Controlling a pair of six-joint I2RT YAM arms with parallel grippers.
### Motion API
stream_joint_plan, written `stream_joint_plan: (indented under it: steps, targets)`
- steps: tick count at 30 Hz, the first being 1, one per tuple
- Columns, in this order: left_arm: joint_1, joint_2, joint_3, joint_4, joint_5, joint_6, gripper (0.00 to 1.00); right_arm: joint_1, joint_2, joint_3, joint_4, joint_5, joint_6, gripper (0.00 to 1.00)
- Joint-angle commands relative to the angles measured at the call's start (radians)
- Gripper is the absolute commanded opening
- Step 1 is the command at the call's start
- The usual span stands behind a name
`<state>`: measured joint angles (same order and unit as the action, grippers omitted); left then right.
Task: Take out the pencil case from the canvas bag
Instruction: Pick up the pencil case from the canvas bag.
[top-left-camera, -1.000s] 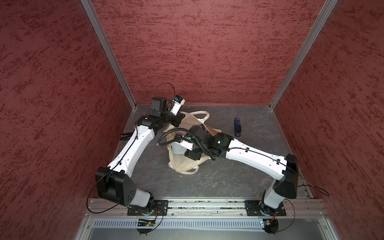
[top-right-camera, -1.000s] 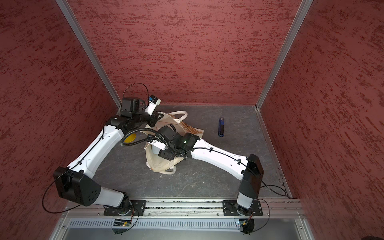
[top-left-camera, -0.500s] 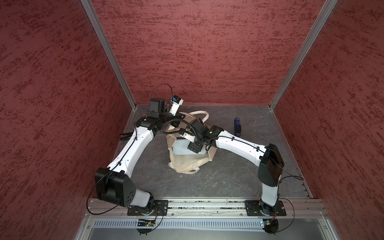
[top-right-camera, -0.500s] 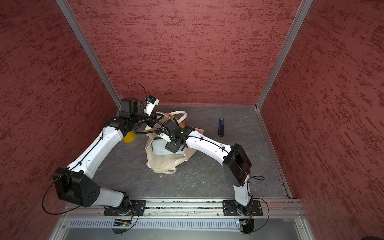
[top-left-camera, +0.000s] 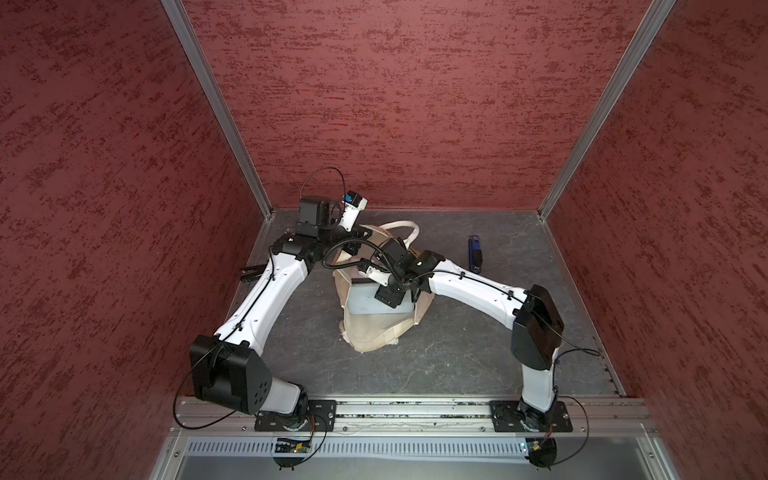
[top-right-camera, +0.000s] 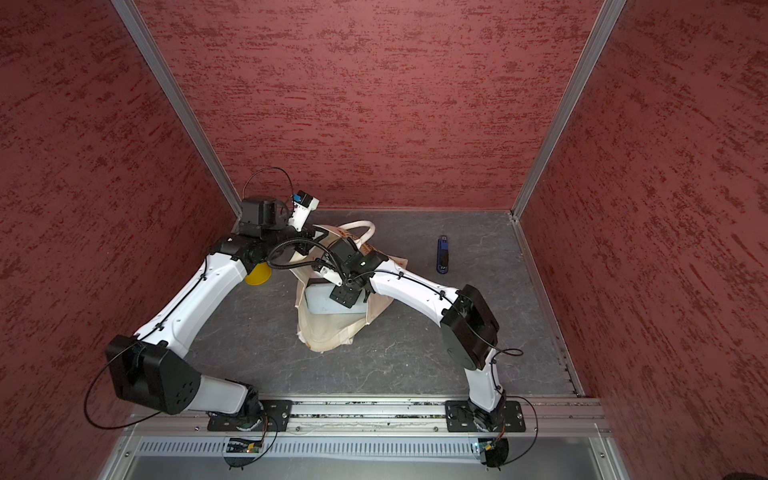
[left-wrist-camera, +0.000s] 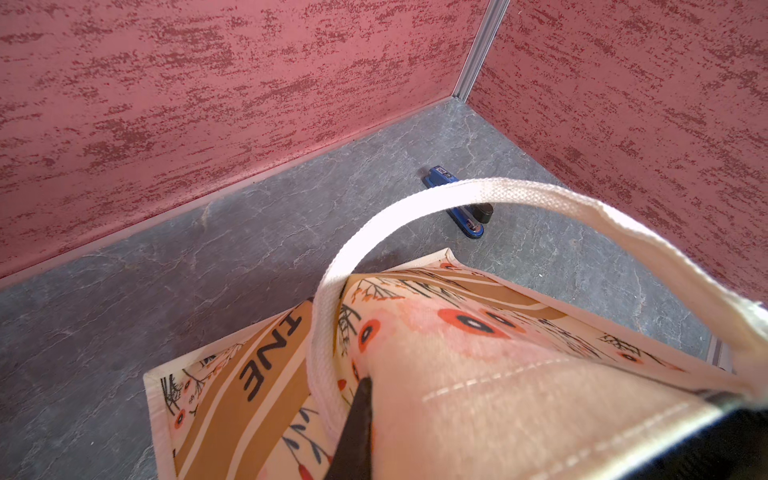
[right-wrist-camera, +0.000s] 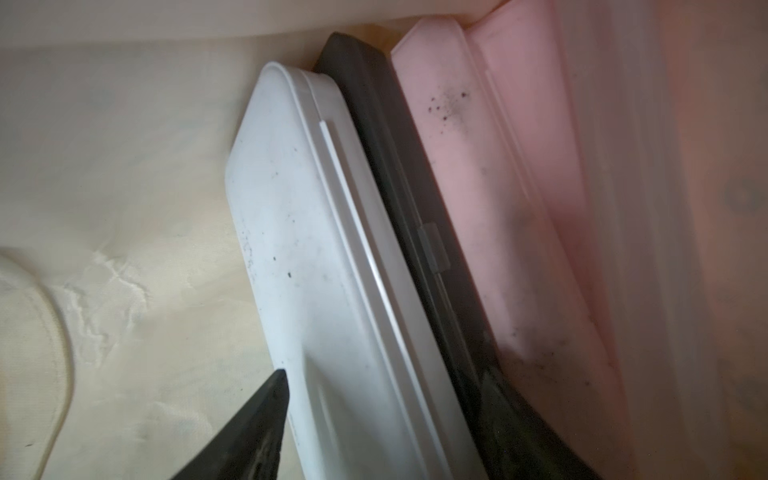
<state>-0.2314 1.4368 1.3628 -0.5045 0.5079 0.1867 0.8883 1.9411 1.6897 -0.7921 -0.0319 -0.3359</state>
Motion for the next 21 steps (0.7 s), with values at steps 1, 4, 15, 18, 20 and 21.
stream_joint_plan:
  steps: [1, 4, 15, 18, 20, 21]
  targets:
    - [0.007, -0.018, 0.005, 0.077, 0.005, -0.018, 0.00, 0.011, -0.020, -0.012, -0.099, -0.153, 0.024, 0.70]
    - [0.007, -0.015, 0.005, 0.077, 0.002, -0.020, 0.00, 0.022, -0.017, -0.014, -0.130, -0.196, 0.034, 0.66]
    - [-0.002, -0.011, 0.007, 0.067, -0.010, -0.020, 0.00, 0.059, -0.009, -0.072, -0.119, -0.123, 0.082, 0.66]
    - [-0.009, -0.010, 0.006, 0.064, -0.022, -0.012, 0.00, 0.059, 0.030, -0.023, -0.139, -0.126, 0.089, 0.64]
    - [-0.011, -0.011, 0.008, 0.063, -0.023, -0.012, 0.00, 0.060, 0.041, -0.004, -0.144, -0.108, 0.095, 0.63]
    - [-0.013, -0.011, 0.007, 0.063, -0.022, -0.012, 0.00, 0.061, 0.040, 0.001, -0.140, -0.080, 0.100, 0.63]
